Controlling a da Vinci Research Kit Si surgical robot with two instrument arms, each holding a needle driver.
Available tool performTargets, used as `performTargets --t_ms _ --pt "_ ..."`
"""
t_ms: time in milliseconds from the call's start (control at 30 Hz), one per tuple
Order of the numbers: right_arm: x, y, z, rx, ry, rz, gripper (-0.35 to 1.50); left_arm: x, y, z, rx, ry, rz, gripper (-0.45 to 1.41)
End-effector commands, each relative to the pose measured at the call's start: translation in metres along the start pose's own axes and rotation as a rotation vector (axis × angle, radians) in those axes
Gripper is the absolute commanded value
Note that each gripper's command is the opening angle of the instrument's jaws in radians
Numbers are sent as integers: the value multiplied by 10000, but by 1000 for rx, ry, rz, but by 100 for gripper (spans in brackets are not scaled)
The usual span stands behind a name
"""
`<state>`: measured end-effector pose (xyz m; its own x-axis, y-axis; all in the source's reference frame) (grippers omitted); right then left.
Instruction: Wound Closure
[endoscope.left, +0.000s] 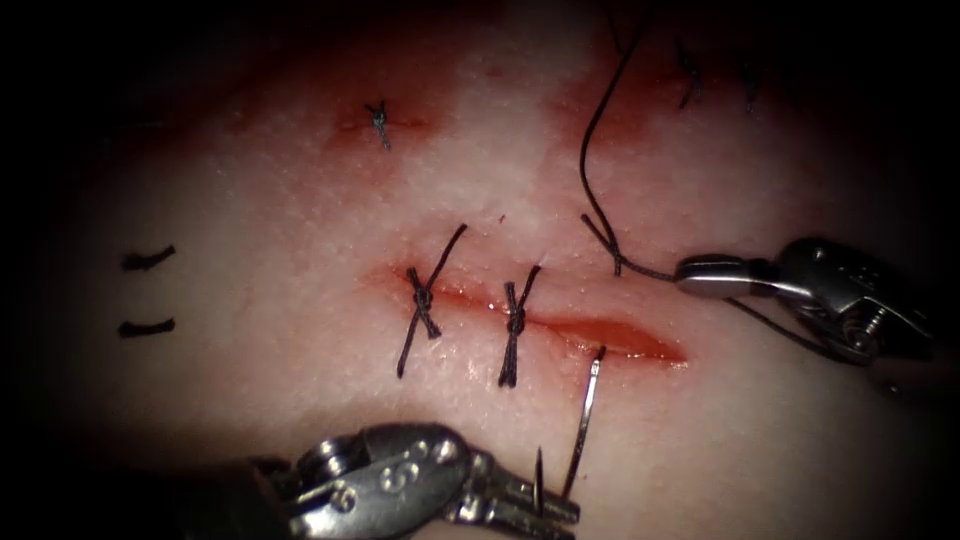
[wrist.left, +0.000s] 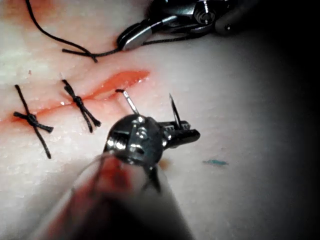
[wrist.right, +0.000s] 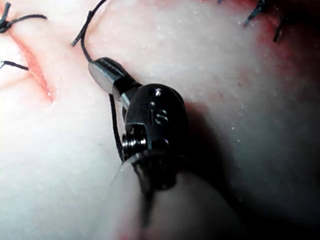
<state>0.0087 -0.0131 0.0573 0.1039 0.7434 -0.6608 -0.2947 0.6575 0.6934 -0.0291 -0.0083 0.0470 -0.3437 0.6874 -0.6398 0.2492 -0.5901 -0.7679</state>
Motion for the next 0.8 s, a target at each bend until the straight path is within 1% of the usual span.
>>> performTargets --t_ms 33,67,100,167,233,267,300,333,367,400,533,600,633,700,767,800 --pt "0 -1 5 3 2 9 36 -5 -4 6 5 0 6 -45" --pt "15 -5 -5 -20 16 91 94 8 -1 4 44 13 90 -45" --pt "15 -5 -5 -20 16 91 94 8 -1 4 44 13 90 -45" --pt "31 -11 -14 -19 28 181 105 21 -1 1 94 23 165 -45" --pt "45 -19 -21 -15 28 255 113 38 -4 -1 160 29 263 -45" --pt "52 -23 -24 -13 28 289 121 46 -6 -3 187 29 306 -45" --pt "64 -35 -27 -9 26 362 130 64 -10 -6 240 26 385 -45" --pt "69 -41 -28 -5 27 386 130 72 -13 -8 262 23 420 -45" --pt "69 -41 -28 -5 27 386 130 72 -13 -8 262 23 420 -45" --pt "73 -48 -29 0 24 417 130 79 -15 -10 281 17 448 -45" --pt "81 -67 -25 10 20 495 131 103 -26 -17 373 5 540 -45" --pt "84 -73 -23 11 19 547 128 108 -30 -19 401 -7 569 -45" --pt "85 -75 -23 11 18 566 125 110 -32 -20 415 -16 591 -45" --pt "87 -78 -24 15 16 622 108 107 -35 -19 438 -30 612 -45" --pt "88 -79 -25 13 18 683 108 98 -37 -16 456 -41 618 -45" --pt "88 -79 -25 -5 19 714 108 94 -38 -14 464 -46 619 -45"
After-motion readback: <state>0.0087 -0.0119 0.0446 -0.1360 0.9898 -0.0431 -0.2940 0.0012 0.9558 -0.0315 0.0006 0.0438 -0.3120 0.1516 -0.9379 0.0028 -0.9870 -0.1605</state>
